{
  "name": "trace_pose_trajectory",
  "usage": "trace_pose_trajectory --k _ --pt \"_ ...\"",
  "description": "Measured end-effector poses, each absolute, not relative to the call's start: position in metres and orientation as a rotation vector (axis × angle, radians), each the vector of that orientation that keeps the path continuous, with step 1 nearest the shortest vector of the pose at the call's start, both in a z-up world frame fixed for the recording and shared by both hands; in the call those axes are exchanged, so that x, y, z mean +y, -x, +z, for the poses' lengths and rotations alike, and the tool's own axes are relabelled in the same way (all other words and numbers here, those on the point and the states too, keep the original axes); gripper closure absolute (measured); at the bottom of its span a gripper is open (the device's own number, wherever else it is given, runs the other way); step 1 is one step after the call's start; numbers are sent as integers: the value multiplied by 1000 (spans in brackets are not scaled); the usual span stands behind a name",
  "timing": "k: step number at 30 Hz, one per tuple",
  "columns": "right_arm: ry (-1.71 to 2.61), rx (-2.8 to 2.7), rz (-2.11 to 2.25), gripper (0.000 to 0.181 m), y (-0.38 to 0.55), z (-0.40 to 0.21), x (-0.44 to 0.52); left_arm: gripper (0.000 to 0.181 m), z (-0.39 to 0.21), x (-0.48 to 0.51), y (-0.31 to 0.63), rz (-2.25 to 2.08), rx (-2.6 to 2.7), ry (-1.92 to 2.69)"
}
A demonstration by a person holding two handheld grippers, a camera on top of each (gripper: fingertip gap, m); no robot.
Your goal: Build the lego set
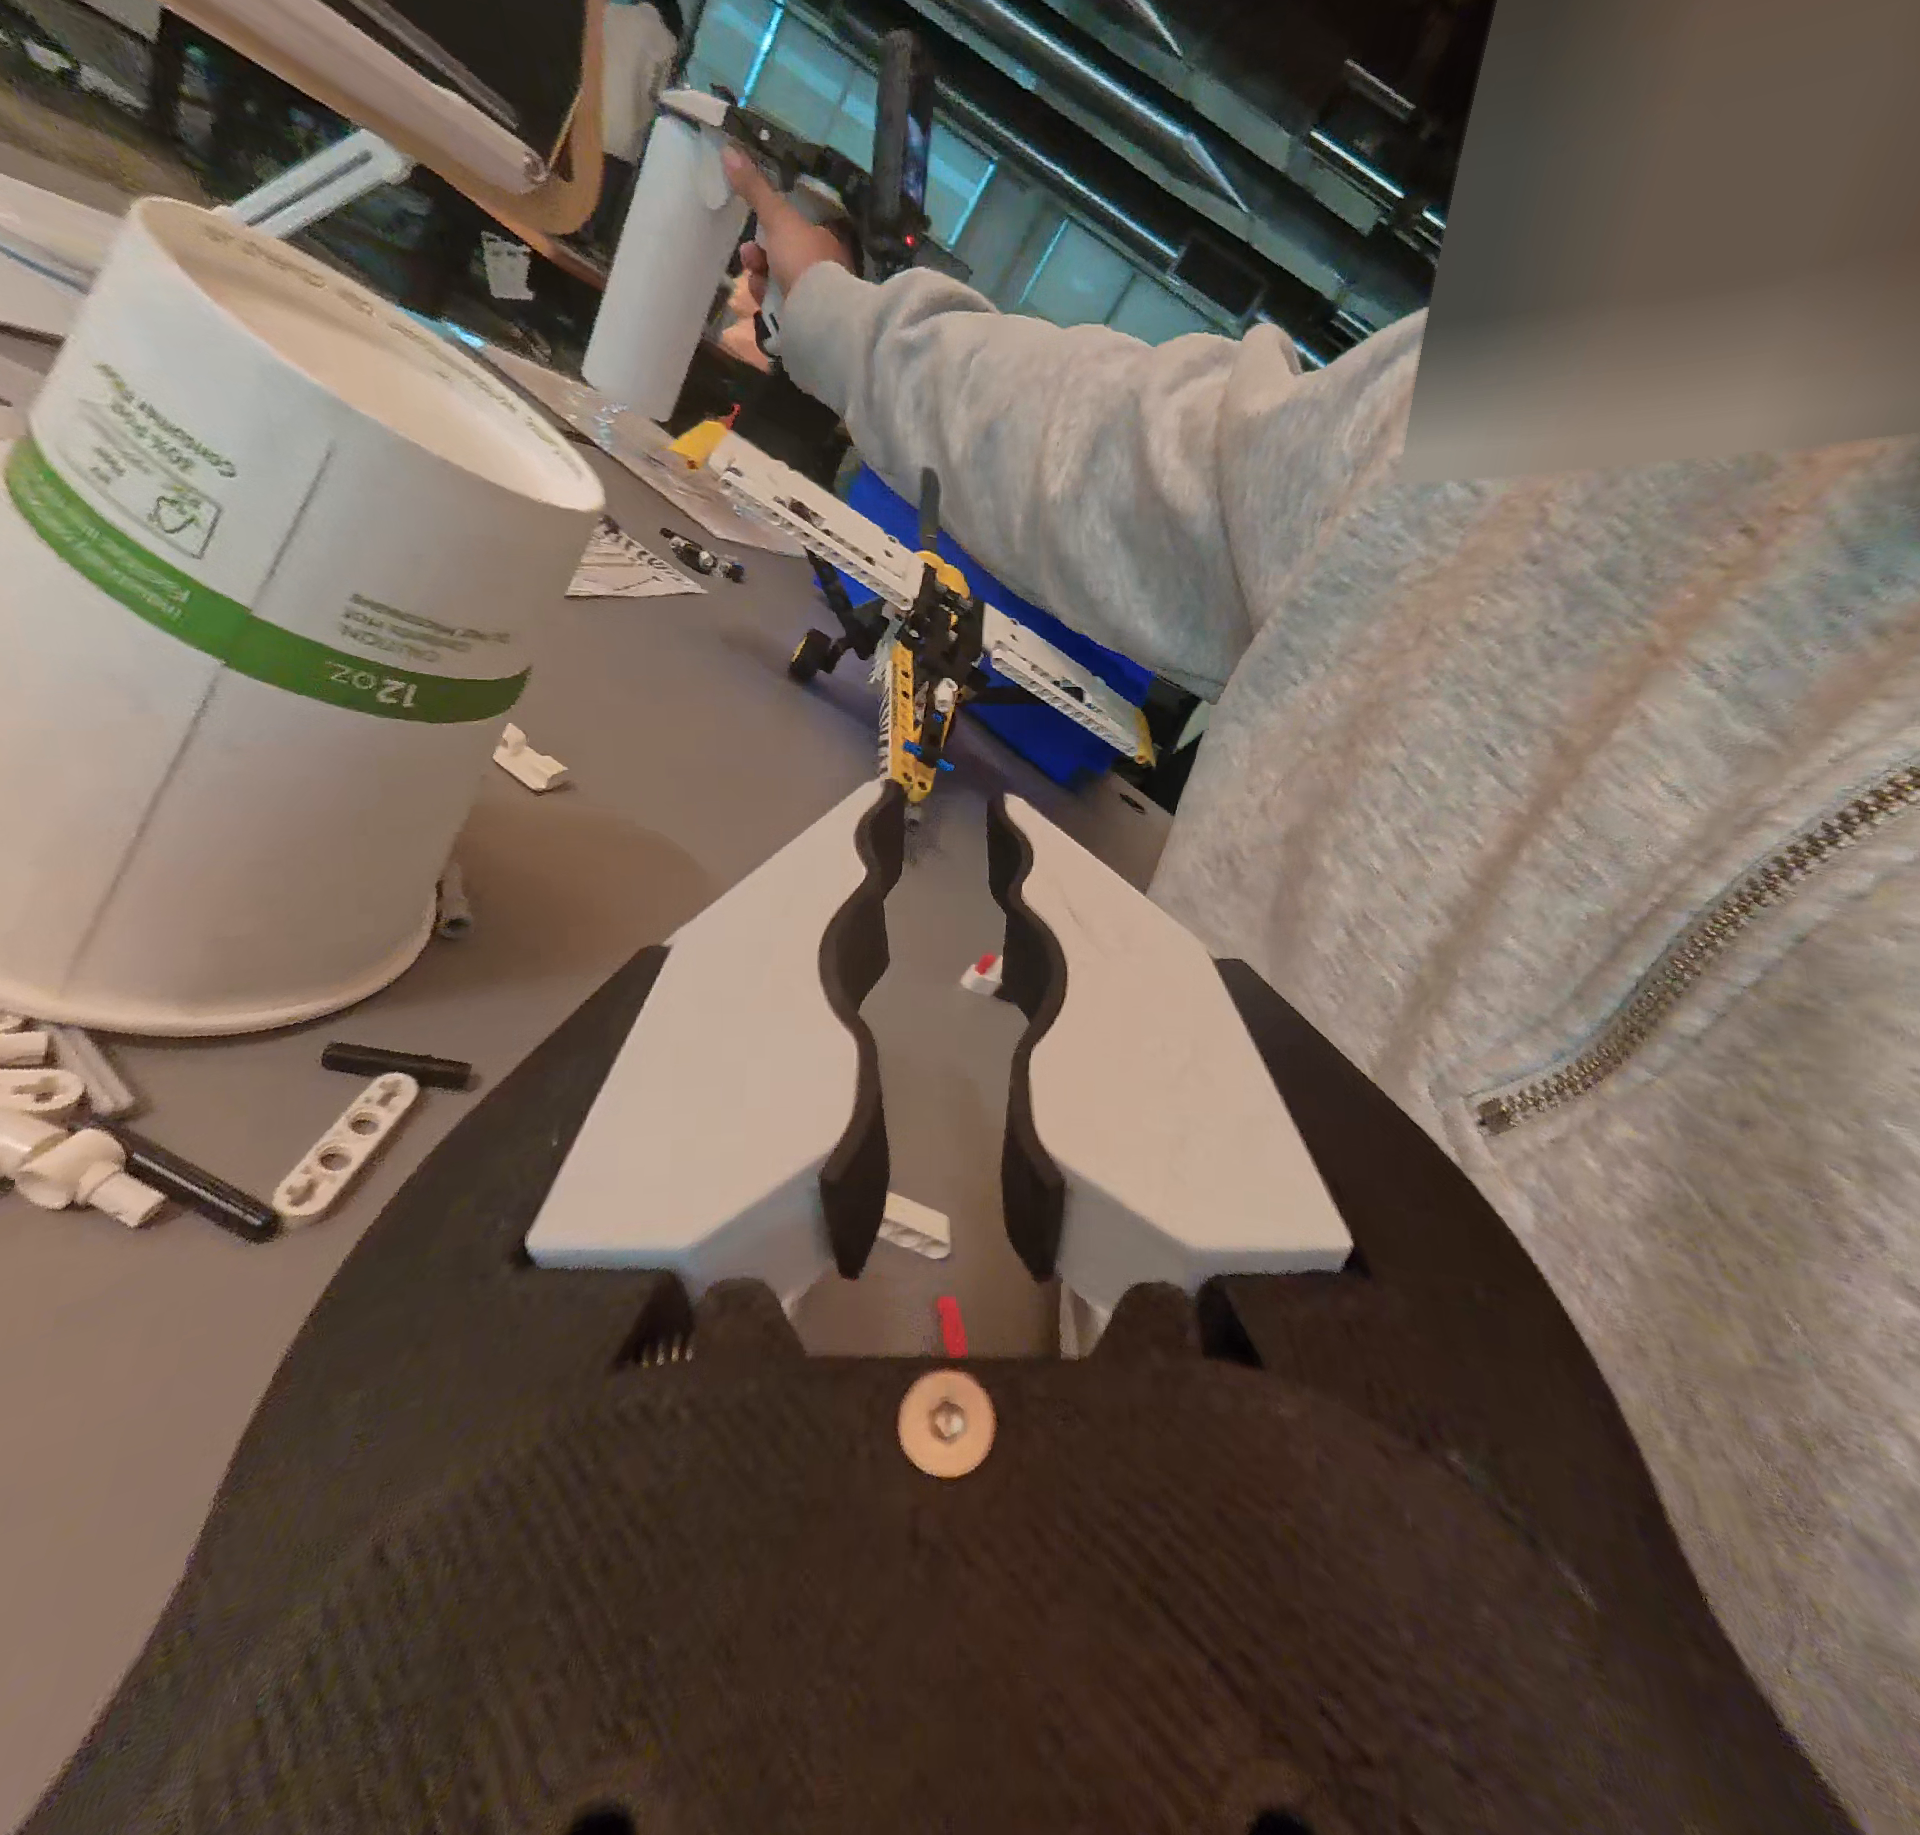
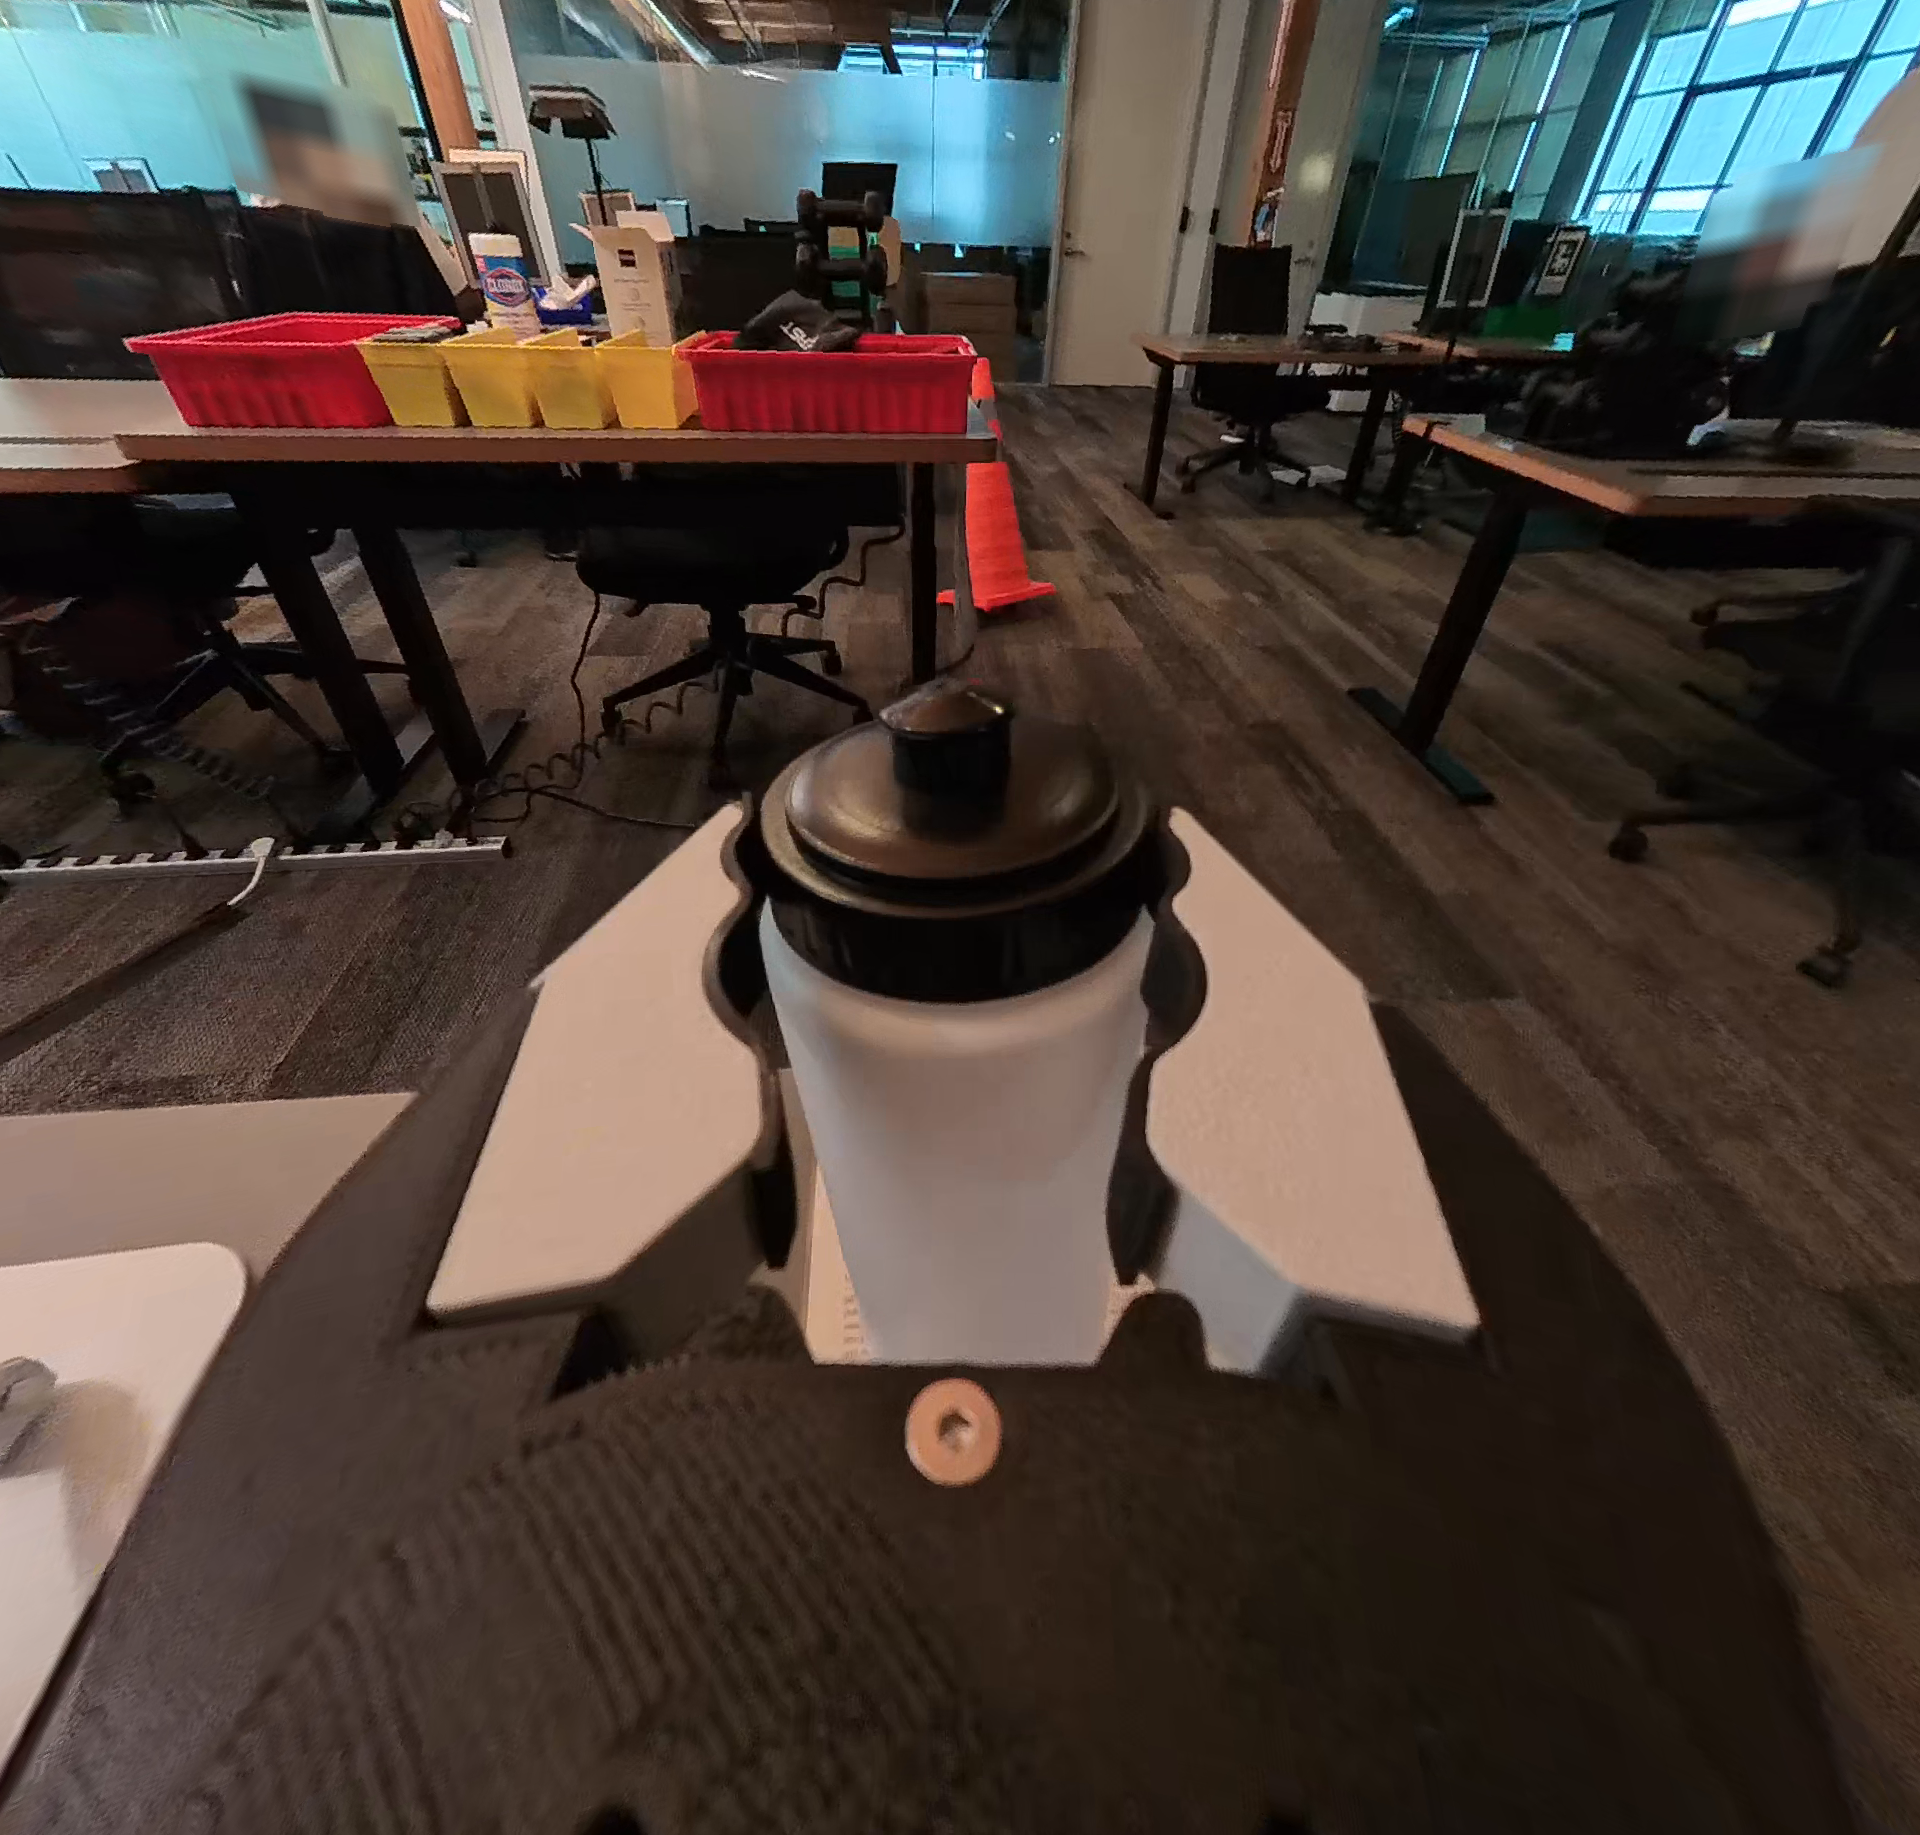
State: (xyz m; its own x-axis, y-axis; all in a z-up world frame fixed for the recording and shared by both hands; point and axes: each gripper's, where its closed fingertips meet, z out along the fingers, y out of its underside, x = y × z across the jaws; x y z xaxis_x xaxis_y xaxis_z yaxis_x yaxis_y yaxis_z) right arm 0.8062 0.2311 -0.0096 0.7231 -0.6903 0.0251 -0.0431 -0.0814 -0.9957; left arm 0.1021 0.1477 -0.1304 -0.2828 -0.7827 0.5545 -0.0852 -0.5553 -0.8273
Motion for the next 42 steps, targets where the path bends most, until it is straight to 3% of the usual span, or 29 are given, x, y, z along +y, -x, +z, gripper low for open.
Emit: trace_pose_trajectory --k 13,21,25,28,32,34,38,42 --pt "1588 660 -523 104 -826 -42 232 167 -131 151 -104 -1862 1080 1485" --pt "1453 630 -519 79 -800 31 210 167 -130 148 -104 -1874 1088 1474" --pt "1420 272 -588 79 -702 109 217 167 -129 143 -102 -1858 1119 1443" --pt "1486 -133 -677 83 -587 128 229 167 -126 140 -100 -1854 1122 1419" --pt "1287 -527 -683 115 -416 130 228 167 -122 141 -97 -1864 1099 1396" --pt "1309 -687 -540 119 -336 103 236 167 -120 141 -95 -1870 1088 1385" --pt "1590 -818 -42 101 -217 19 256 167 -118 142 -92 -1880 1069 1374" --pt "1844 -874 219 70 -161 -62 267 166 -118 142 -92 -1888 1066 1380"
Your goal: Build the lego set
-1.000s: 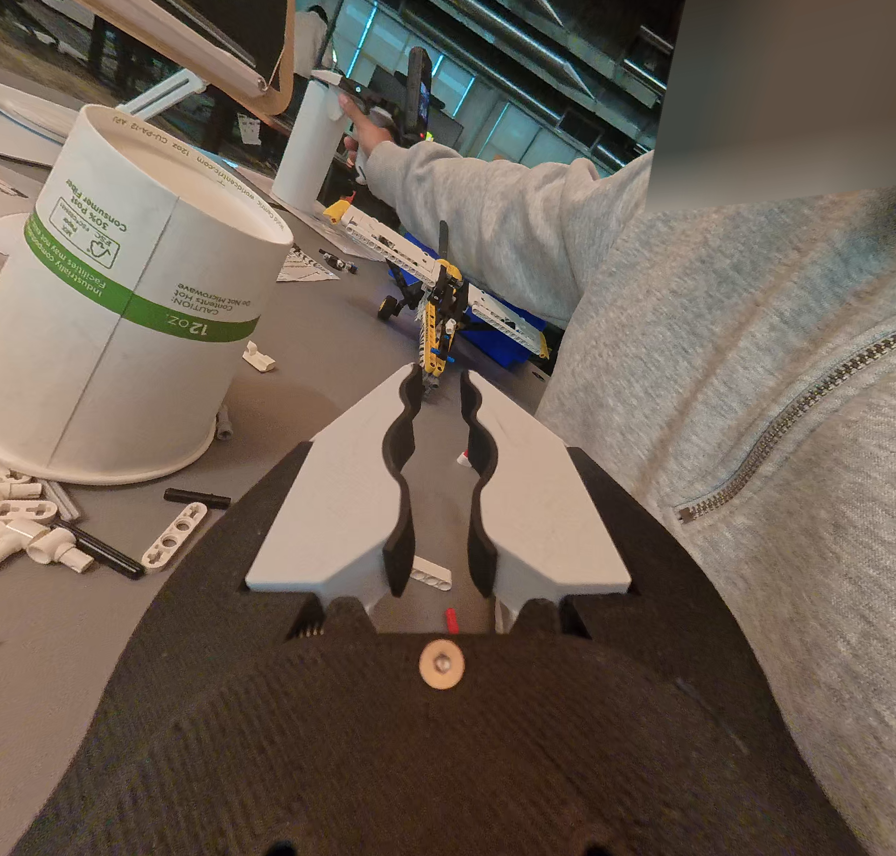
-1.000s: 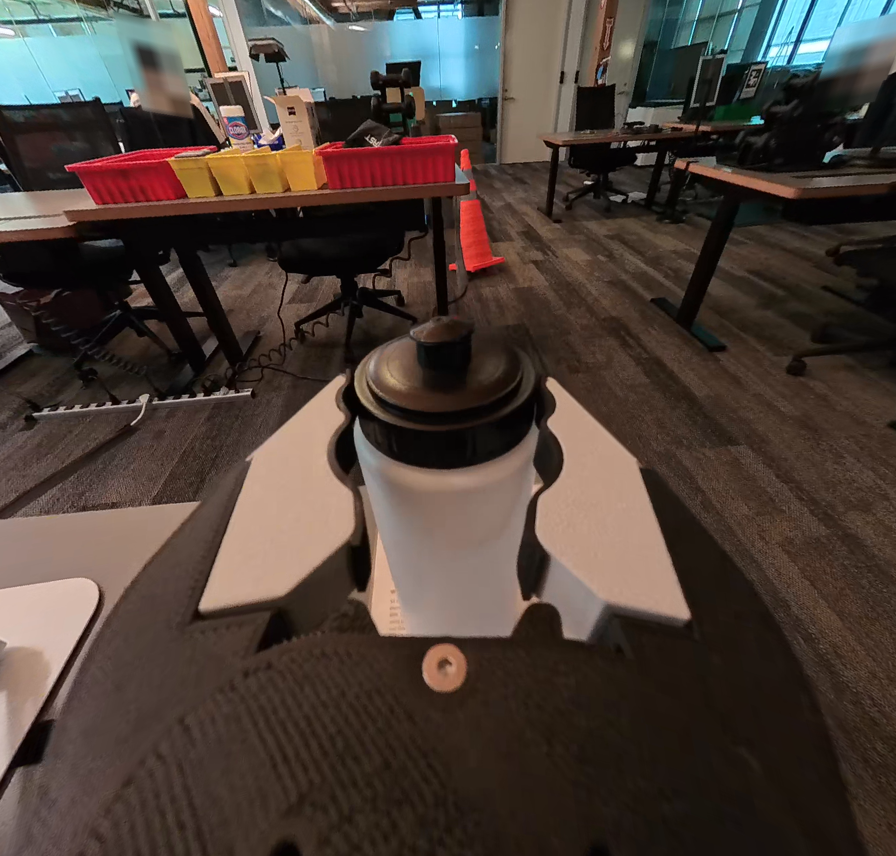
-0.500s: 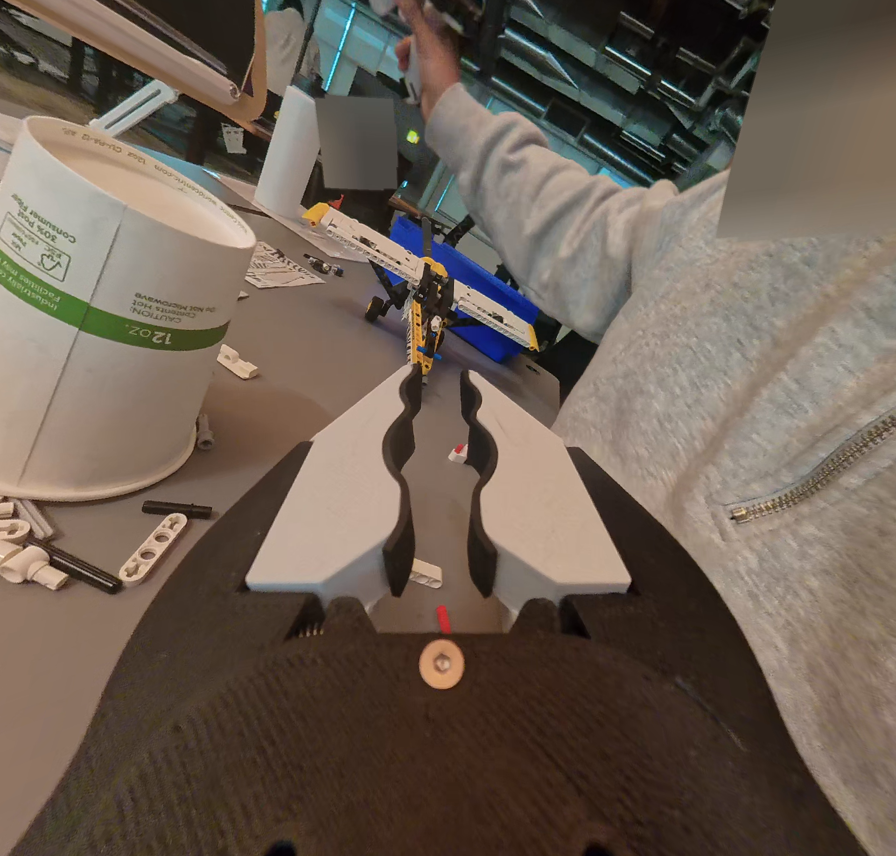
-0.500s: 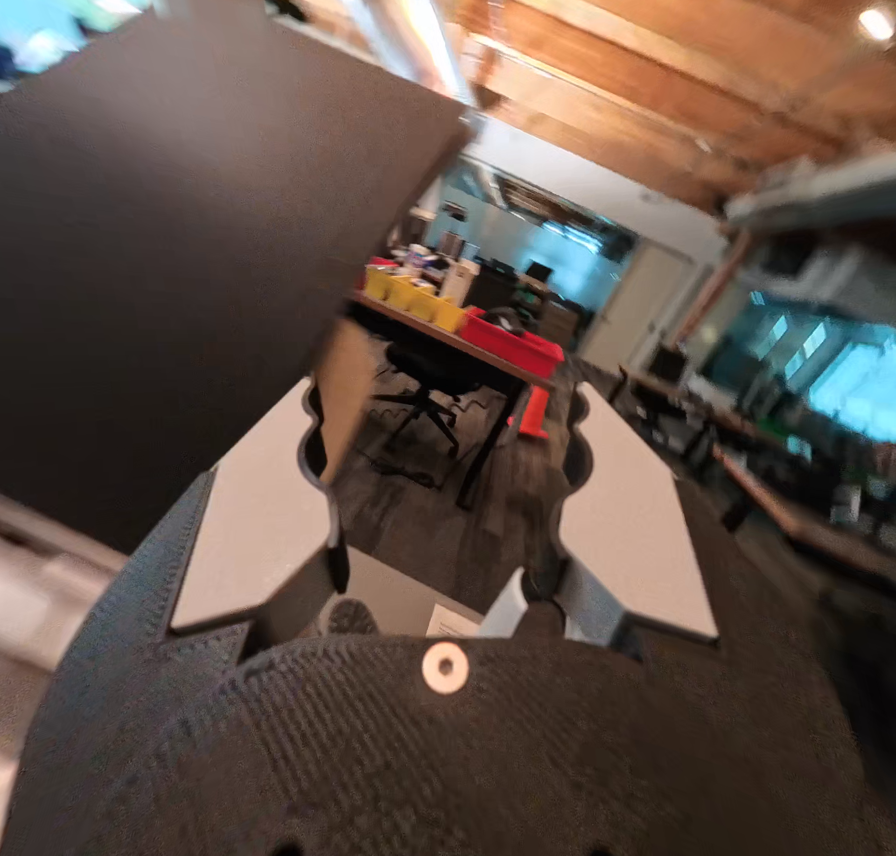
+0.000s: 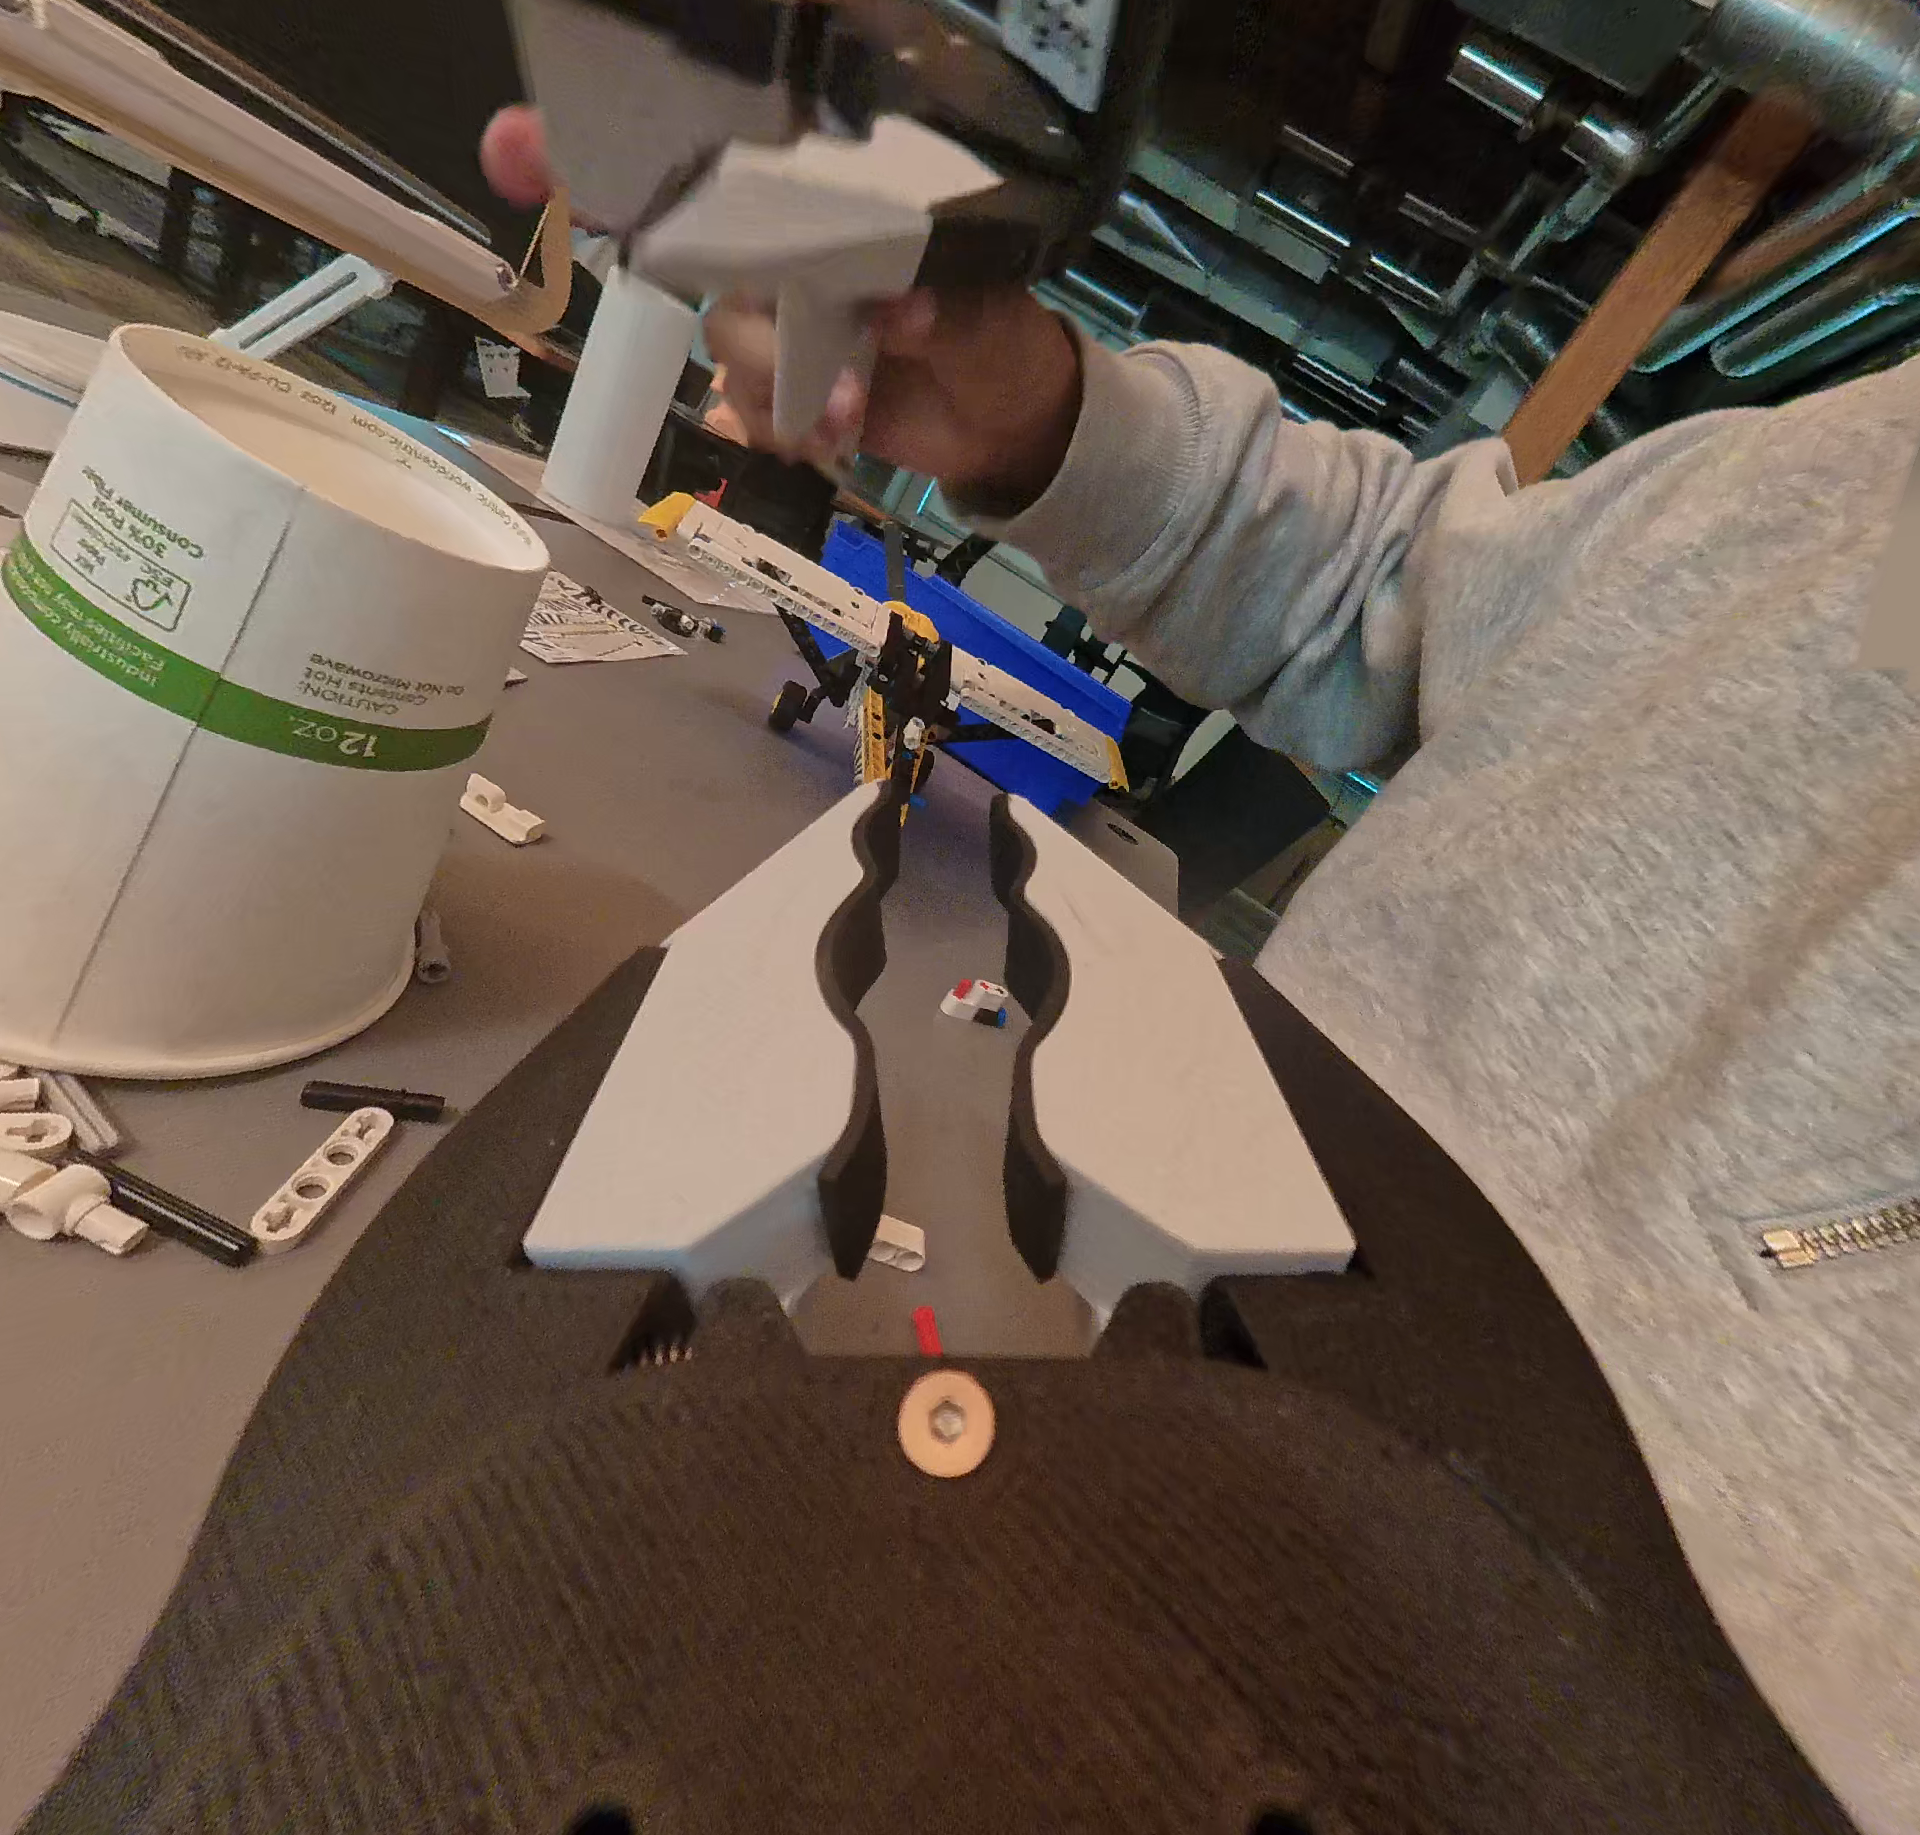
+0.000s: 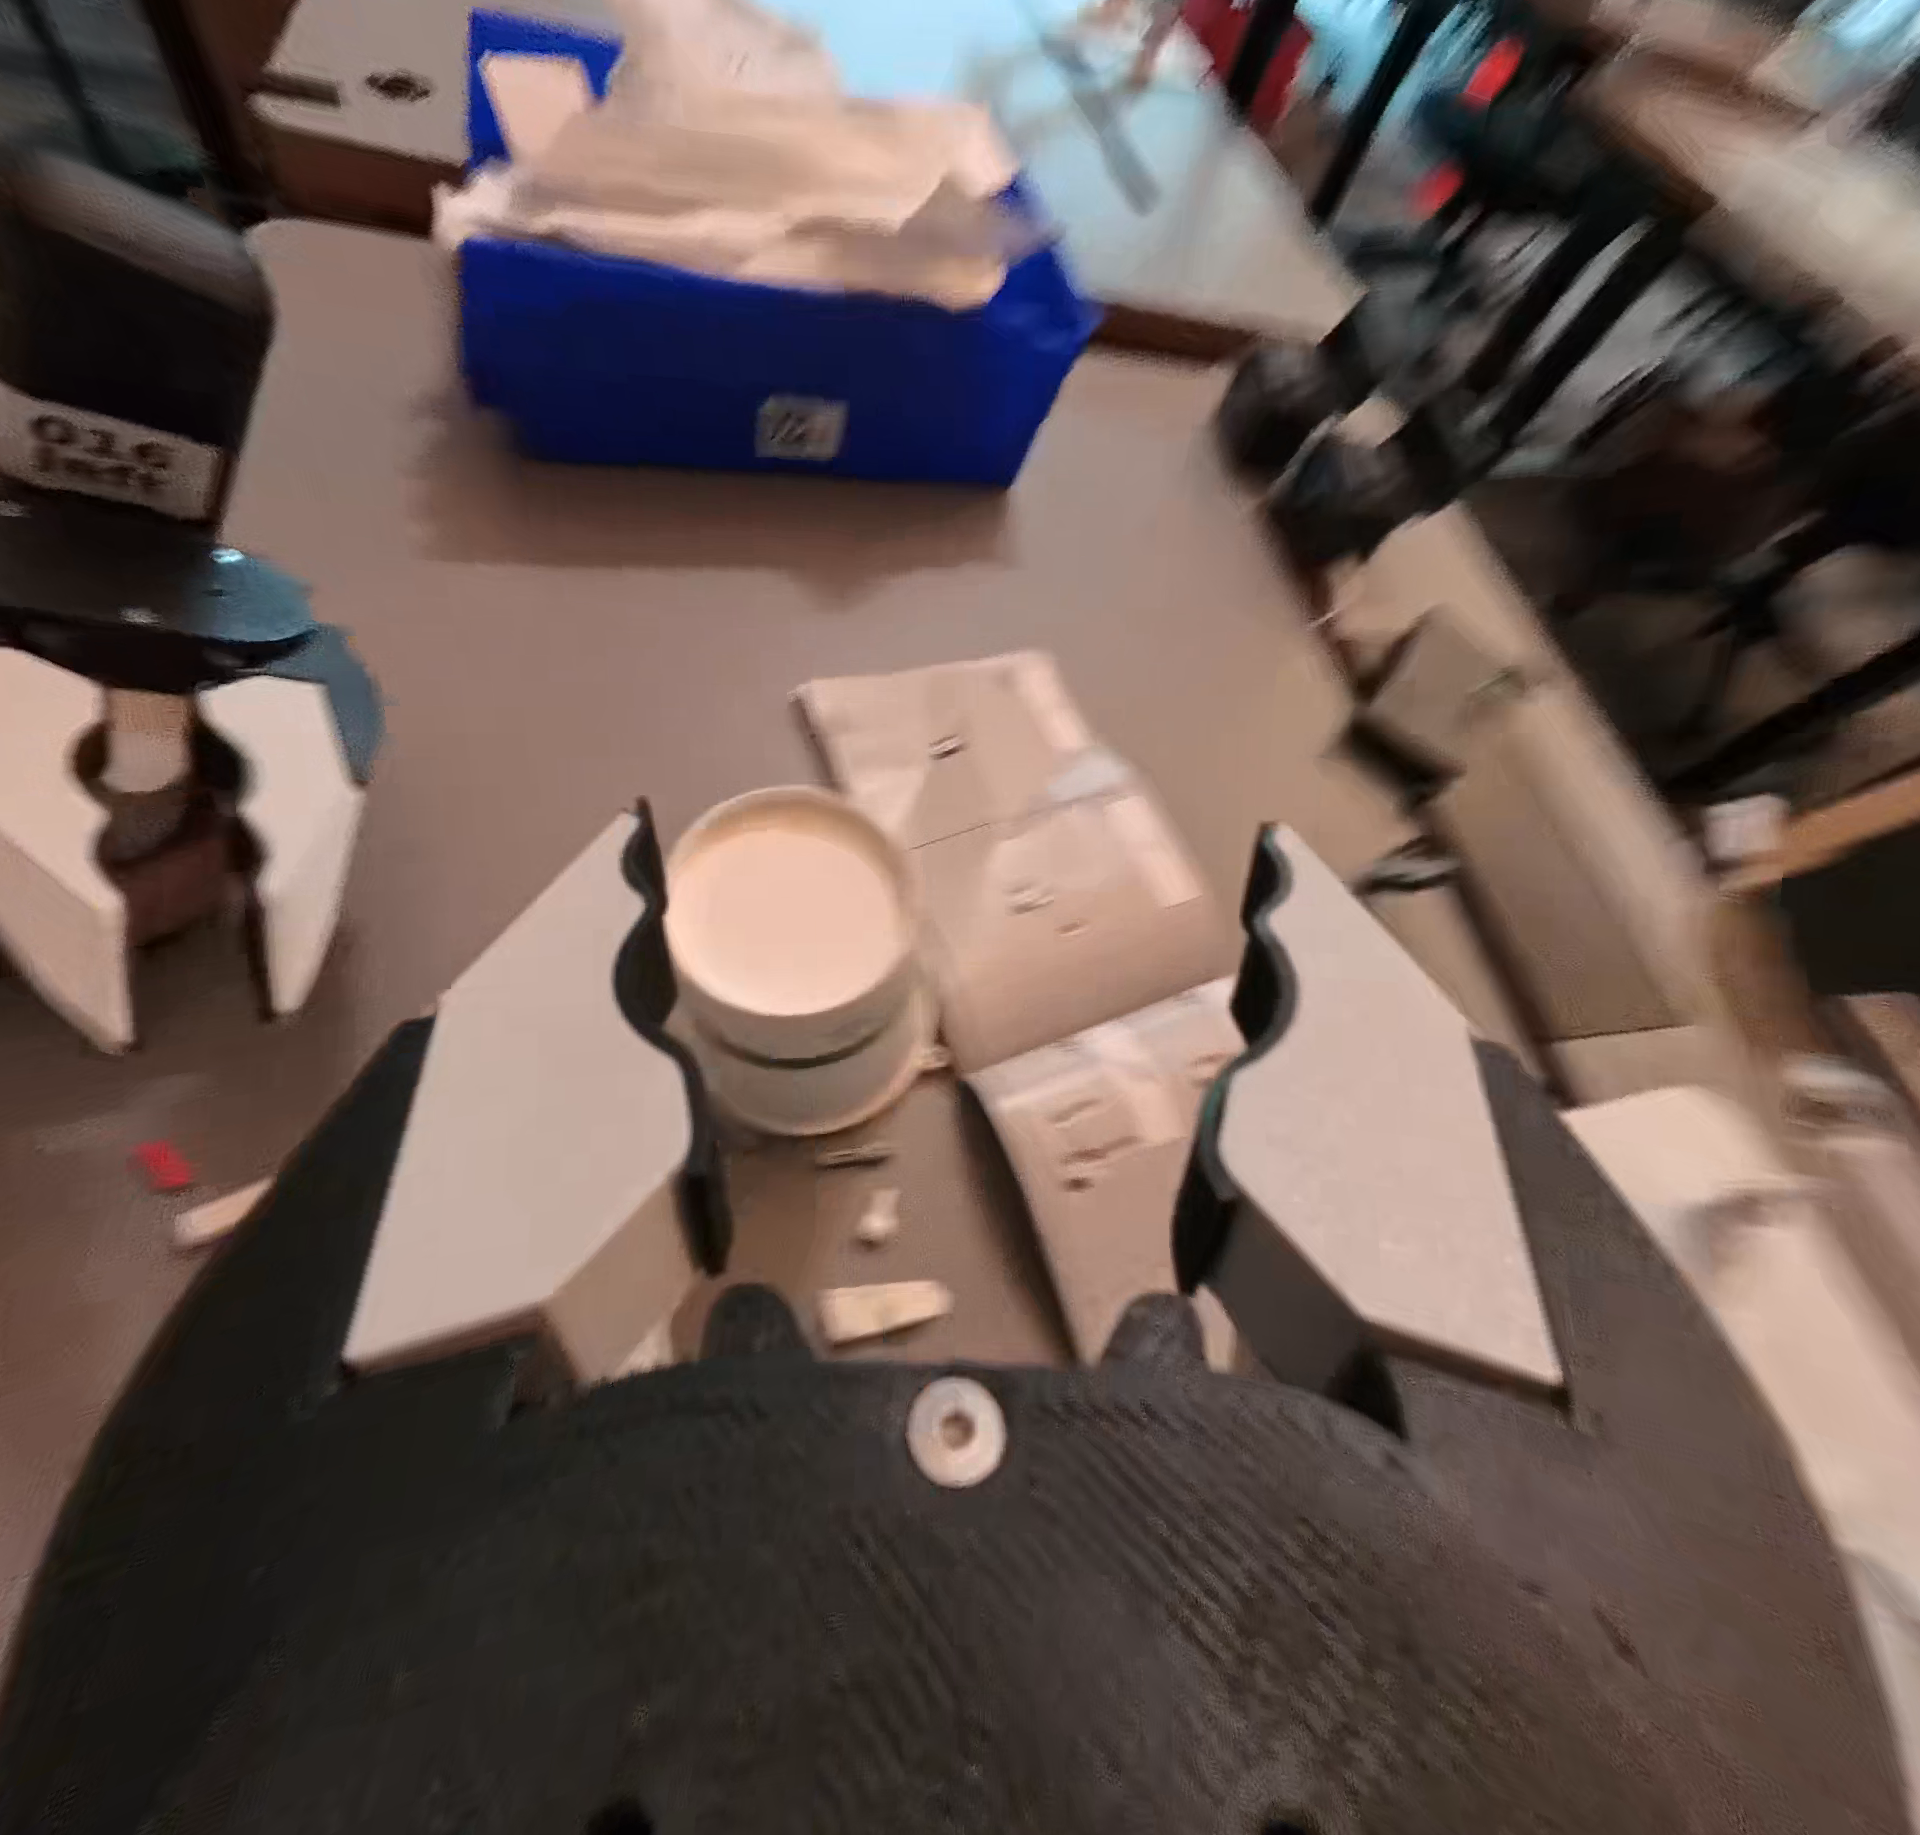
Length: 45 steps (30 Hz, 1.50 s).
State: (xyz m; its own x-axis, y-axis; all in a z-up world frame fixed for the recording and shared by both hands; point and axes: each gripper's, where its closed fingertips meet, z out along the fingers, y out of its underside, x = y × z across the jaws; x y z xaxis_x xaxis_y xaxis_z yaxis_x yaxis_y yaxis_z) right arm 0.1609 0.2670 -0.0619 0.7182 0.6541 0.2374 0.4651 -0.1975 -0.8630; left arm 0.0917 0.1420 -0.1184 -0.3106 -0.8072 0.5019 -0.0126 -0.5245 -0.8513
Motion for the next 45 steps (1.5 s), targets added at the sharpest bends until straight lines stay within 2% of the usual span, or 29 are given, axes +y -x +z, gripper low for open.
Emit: trace_pose_trajectory --k 4,7,8,13,17,22,26,29,32,40,42,45 --pt "2104 -922 442 66 -130 -123 256 165 -120 141 -91 -1883 1070 1388" --pt "2131 -981 399 95 -124 -139 256 165 -120 140 -89 -1896 1062 1390" --pt "2120 -996 380 110 -123 -138 257 165 -120 141 -89 -1901 1058 1391" --pt "2114 -997 468 112 -121 -116 248 165 -119 142 -87 -1914 1043 1389" --pt "1979 -816 410 112 -157 -46 257 165 -118 142 -87 -1928 1038 1390" --pt "1786 -494 223 112 -263 61 239 165 -117 143 -86 -1944 1024 1389" --pt "1730 -175 -74 112 -395 109 194 164 -117 145 -86 -1958 1011 1391" --pt "1833 222 -423 112 -533 100 141 164 -117 147 -87 -1958 1000 1395" --pt "1901 483 -594 113 -643 64 101 164 -118 152 -91 -1936 995 1407" --pt "1894 911 -626 112 -826 -29 106 167 -127 179 -96 -1782 914 1490" --pt "1794 939 -619 112 -847 -19 113 166 -128 188 -95 -1747 871 1504" --pt "1569 881 -654 113 -861 37 119 166 -128 199 -94 -1702 829 1513"
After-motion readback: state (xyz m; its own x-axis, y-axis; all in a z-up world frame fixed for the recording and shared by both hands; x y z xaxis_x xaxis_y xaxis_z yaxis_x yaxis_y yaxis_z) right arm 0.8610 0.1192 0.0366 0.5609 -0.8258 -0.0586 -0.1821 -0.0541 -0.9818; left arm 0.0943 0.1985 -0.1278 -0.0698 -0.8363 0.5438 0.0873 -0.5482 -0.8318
